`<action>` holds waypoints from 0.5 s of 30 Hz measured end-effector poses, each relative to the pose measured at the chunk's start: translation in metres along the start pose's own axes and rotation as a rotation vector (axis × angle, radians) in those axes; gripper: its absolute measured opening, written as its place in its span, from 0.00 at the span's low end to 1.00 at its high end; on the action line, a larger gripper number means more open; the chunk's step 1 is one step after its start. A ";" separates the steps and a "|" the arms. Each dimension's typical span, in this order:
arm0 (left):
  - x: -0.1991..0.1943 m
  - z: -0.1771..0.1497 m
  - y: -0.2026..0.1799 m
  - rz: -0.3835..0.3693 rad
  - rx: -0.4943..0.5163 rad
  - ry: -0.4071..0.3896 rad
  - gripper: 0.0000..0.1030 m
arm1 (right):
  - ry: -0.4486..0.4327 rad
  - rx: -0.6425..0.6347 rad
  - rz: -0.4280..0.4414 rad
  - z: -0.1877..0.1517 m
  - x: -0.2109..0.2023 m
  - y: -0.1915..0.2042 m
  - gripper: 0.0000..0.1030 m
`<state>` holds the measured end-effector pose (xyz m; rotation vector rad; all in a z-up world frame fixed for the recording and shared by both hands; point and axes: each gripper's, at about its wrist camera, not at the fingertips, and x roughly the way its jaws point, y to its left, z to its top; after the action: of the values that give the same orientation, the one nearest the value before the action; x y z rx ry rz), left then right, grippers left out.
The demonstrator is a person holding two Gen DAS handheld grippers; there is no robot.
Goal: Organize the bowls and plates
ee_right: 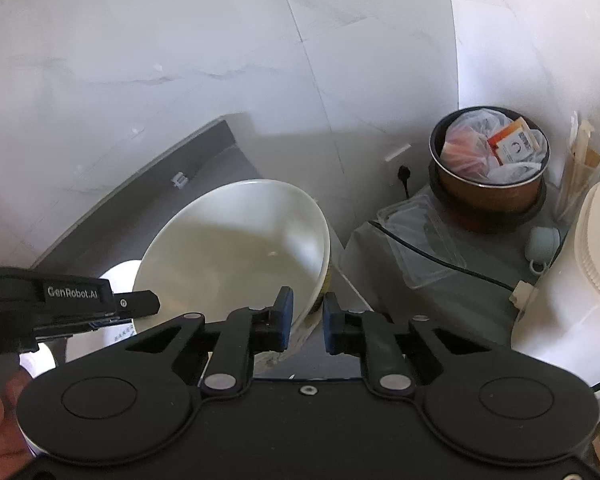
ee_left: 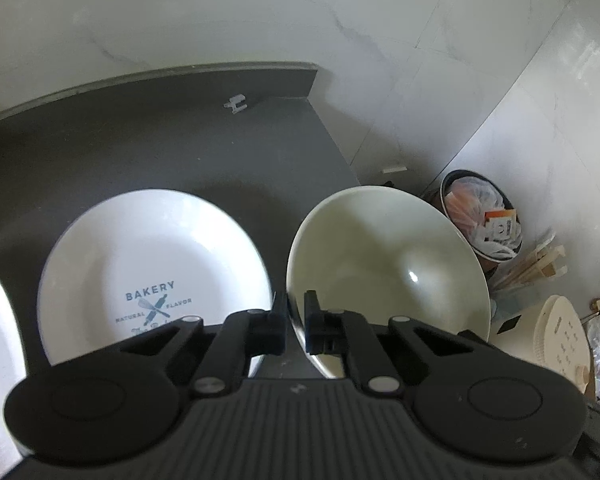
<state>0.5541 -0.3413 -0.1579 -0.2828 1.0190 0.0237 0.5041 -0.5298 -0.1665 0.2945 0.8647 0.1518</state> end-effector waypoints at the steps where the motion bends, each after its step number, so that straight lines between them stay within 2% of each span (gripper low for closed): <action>1: -0.003 0.000 0.001 -0.003 0.004 -0.001 0.06 | -0.004 -0.003 0.000 0.000 -0.002 0.000 0.15; 15: -0.054 -0.007 0.017 -0.039 0.035 -0.029 0.06 | -0.070 -0.009 0.003 -0.013 -0.052 0.020 0.15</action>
<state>0.5171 -0.3210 -0.1202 -0.2702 0.9838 -0.0252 0.4606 -0.5214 -0.1303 0.2909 0.7939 0.1470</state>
